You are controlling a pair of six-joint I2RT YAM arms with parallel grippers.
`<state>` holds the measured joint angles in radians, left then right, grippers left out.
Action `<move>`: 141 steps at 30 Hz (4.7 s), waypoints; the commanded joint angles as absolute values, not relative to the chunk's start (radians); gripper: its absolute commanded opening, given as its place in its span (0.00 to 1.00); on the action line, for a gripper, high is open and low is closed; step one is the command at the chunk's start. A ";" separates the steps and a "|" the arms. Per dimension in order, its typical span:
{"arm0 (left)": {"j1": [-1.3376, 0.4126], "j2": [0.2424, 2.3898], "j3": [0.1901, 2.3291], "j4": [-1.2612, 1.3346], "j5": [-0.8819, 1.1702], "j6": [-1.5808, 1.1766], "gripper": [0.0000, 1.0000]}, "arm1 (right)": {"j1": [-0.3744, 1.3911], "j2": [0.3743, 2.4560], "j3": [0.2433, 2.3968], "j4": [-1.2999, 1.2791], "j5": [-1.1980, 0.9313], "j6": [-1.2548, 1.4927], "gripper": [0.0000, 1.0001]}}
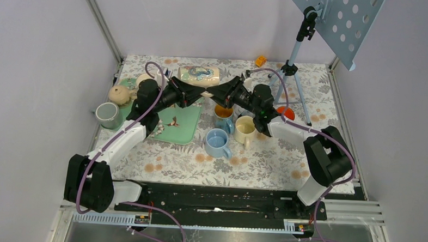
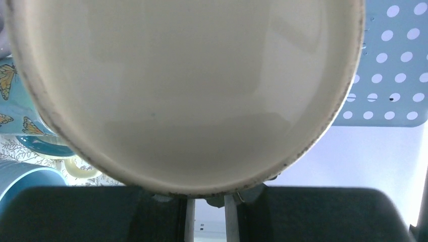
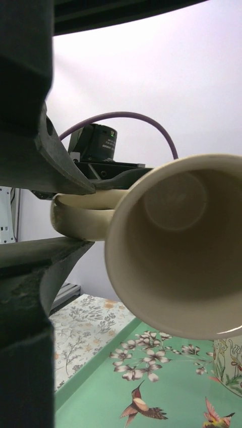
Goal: Turn the mug right side up
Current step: Turn over the cup on the tray, then place the cup at the center of the board.
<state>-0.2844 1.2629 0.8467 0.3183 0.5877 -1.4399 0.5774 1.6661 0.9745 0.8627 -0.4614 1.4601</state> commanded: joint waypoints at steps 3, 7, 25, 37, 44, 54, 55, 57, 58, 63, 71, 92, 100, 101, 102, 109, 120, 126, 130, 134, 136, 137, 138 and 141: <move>-0.306 1.203 0.846 0.574 0.627 -1.455 0.00 | 0.571 1.683 1.038 0.948 -0.438 1.507 0.41; -0.309 1.203 0.830 0.605 0.627 -1.474 0.00 | 0.570 1.691 1.041 0.954 -0.427 1.530 0.40; -0.314 1.227 0.790 0.584 0.636 -1.425 0.10 | 0.569 1.554 1.077 0.704 -0.362 1.266 0.00; -0.349 1.293 0.800 0.591 0.601 -1.384 0.52 | 0.572 1.425 1.150 0.432 -0.290 1.044 0.00; -0.387 1.363 0.839 0.609 0.593 -1.381 0.54 | 0.572 1.382 1.192 0.286 -0.260 0.938 0.00; -0.482 1.474 0.931 0.637 0.581 -1.387 0.54 | 0.577 1.285 1.267 0.062 -0.196 0.776 0.00; -0.493 1.481 0.937 0.636 0.579 -1.387 0.54 | 0.578 1.275 1.270 0.038 -0.189 0.763 0.00; -0.517 1.494 0.947 0.631 0.576 -1.383 0.54 | 0.577 1.252 1.274 -0.010 -0.173 0.737 0.00; -0.529 1.500 0.951 0.628 0.573 -1.381 0.54 | 0.577 1.239 1.274 -0.042 -0.165 0.726 0.00; -0.585 1.521 0.967 0.605 0.569 -1.364 0.54 | 0.577 1.178 1.270 -0.141 -0.136 0.680 0.00; -0.697 1.531 1.012 0.480 0.545 -1.288 0.53 | 0.577 1.059 1.218 -0.276 -0.112 0.647 0.00; -0.996 1.799 1.114 0.567 0.495 -1.319 0.54 | 0.577 0.680 1.071 -0.720 0.050 0.632 0.00; -1.041 1.938 1.201 0.553 0.501 -1.317 0.54 | 0.577 0.576 0.942 -0.767 0.106 0.661 0.00; -1.046 1.958 1.214 0.550 0.504 -1.316 0.54 | 0.578 0.565 0.931 -0.770 0.114 0.664 0.00; -1.050 1.975 1.228 0.545 0.506 -1.316 0.54 | 0.578 0.556 0.919 -0.775 0.122 0.667 0.00; -1.070 2.060 1.308 0.480 0.496 -1.289 0.54 | 0.578 0.497 0.841 -0.793 0.181 0.684 0.00; -1.081 2.142 1.365 0.390 0.464 -1.249 0.54 | 0.577 0.409 0.690 -0.749 0.258 0.734 0.00; -1.083 2.165 1.388 0.350 0.452 -1.231 0.54 | 0.578 0.423 0.659 -0.719 0.301 0.771 0.00; -1.083 2.182 1.415 0.313 0.453 -1.214 0.54 | 0.577 0.433 0.627 -0.691 0.311 0.788 0.00; -1.083 2.185 1.429 0.287 0.448 -1.198 0.55 | 0.577 0.431 0.595 -0.668 0.307 0.796 0.00; -1.083 2.187 1.433 0.281 0.449 -1.194 0.55 | 0.578 0.431 0.585 -0.666 0.310 0.796 0.00; -1.083 2.187 1.435 0.279 0.448 -1.193 0.55 | 0.578 0.430 0.581 -0.663 0.311 0.796 0.00; -1.083 2.190 1.435 0.278 0.448 -1.192 0.55 | 0.577 0.430 0.577 -0.661 0.311 0.796 0.00; -1.083 2.189 1.437 0.275 0.448 -1.192 0.55 | 0.578 0.429 0.569 -0.655 0.312 0.799 0.00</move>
